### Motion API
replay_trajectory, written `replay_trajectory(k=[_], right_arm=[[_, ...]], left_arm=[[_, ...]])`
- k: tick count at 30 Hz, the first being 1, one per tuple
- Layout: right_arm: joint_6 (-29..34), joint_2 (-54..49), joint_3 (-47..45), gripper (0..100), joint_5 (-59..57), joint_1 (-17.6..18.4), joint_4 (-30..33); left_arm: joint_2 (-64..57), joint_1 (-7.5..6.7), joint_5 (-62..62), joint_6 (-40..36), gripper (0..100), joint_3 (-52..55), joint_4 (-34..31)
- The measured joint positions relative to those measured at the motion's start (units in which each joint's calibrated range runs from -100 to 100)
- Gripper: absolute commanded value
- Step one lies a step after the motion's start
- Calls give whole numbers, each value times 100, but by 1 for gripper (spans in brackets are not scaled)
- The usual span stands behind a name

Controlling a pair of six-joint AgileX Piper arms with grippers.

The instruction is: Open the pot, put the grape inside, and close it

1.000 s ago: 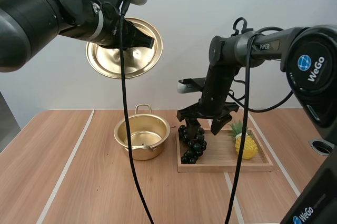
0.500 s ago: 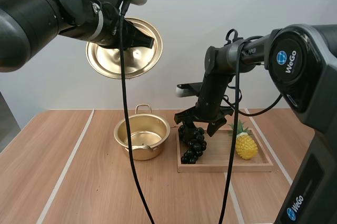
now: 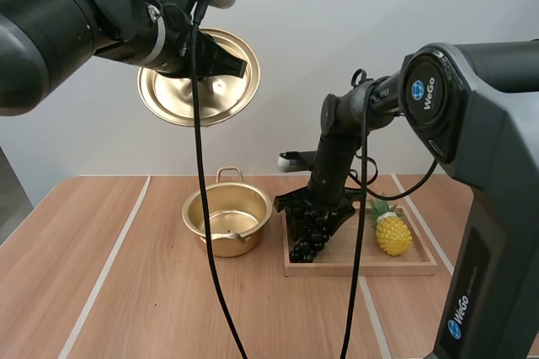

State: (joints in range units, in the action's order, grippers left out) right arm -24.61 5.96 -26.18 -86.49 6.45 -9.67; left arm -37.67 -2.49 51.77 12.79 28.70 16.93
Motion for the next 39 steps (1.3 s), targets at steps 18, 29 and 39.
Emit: replay_trajectory(k=[18,29,39], right_arm=[[-128,110,0,0,226,0,21],[-128,-1055,710,0,18,0,21],[-467,-1450,921,0,-880,0,-293]], left_arm=[[0,0,57,0,0,0,0],[-14,0,192,0,0,-163,-10],[-634,0,305,-789,0,-393,-807]])
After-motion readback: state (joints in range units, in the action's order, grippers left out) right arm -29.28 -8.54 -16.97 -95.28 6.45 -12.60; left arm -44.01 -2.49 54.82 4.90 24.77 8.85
